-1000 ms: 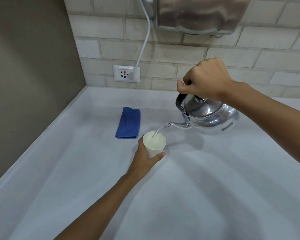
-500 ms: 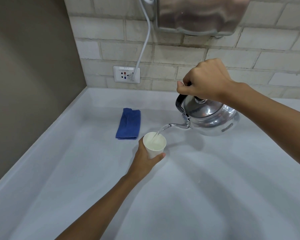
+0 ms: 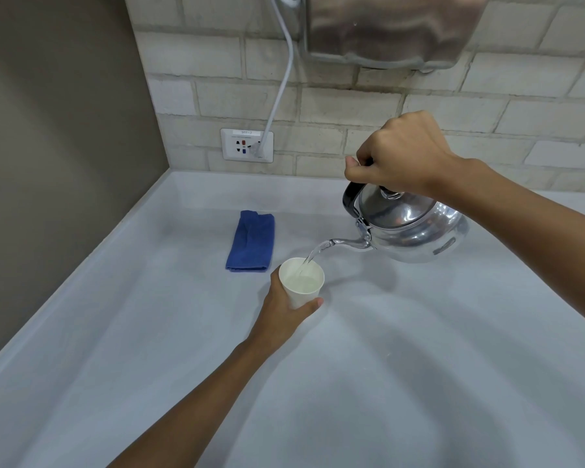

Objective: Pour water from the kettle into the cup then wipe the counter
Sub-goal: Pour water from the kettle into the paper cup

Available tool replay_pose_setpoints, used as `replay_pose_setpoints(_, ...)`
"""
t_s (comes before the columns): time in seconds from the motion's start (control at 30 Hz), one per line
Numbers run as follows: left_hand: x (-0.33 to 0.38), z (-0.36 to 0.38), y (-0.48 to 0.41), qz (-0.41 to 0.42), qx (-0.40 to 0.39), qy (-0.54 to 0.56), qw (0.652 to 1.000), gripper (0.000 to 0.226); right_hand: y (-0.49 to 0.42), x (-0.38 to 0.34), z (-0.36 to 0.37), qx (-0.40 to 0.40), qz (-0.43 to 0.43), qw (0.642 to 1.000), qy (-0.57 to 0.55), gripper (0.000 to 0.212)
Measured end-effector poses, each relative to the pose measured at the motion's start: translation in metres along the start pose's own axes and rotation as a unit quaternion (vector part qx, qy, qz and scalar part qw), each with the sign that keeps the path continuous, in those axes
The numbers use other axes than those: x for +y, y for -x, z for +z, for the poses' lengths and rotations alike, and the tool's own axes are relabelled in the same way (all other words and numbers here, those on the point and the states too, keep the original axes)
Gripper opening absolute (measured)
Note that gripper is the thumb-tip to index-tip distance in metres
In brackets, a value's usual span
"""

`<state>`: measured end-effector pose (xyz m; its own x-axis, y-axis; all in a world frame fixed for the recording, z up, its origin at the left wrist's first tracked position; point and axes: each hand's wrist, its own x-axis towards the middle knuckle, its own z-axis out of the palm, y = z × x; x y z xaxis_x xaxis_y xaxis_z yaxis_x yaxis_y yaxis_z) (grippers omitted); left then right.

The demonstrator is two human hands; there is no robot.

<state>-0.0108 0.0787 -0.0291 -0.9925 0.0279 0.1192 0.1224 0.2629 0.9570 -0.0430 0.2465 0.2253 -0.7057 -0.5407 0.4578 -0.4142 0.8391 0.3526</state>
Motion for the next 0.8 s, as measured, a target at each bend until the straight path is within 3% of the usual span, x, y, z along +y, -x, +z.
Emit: replay_pose_setpoints(0.8, 0.0001, 0.0008, 0.0, 0.007, 0.006, 0.008, 1.0, 0.081, -0.0019, 0.0025, 0.003, 0.006, -0.009, 1.0, 0.012, 0.043)
